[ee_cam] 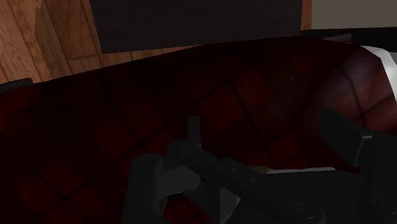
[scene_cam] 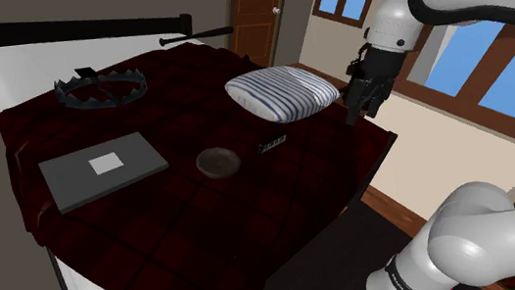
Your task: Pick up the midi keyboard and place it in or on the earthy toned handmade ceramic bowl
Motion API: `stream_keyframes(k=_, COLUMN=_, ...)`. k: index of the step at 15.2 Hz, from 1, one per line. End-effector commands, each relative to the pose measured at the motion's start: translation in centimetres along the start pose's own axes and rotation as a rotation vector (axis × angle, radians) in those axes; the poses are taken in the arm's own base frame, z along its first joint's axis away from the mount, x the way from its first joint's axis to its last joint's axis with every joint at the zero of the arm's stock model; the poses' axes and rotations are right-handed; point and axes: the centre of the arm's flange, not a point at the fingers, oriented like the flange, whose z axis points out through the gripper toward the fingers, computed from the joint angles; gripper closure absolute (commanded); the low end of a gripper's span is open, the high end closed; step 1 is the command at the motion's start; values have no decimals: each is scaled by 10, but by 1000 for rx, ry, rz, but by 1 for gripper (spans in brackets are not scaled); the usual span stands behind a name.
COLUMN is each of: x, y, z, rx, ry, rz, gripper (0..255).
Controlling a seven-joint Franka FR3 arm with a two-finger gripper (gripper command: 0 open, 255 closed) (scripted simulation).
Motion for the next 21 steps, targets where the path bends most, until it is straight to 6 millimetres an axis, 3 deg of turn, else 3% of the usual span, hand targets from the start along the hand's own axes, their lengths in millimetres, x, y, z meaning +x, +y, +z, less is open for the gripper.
stream_keyframes(k=1, x=0, y=0, z=0, rx=0, ry=0, rz=0, gripper=0)
stream_keyframes(k=11, x=98, y=-38, z=75, rx=-19, ry=37, rz=356, gripper=0)
stream_keyframes(k=21, x=205, y=-38, z=146, rx=-38, ry=75, rz=712, gripper=0)
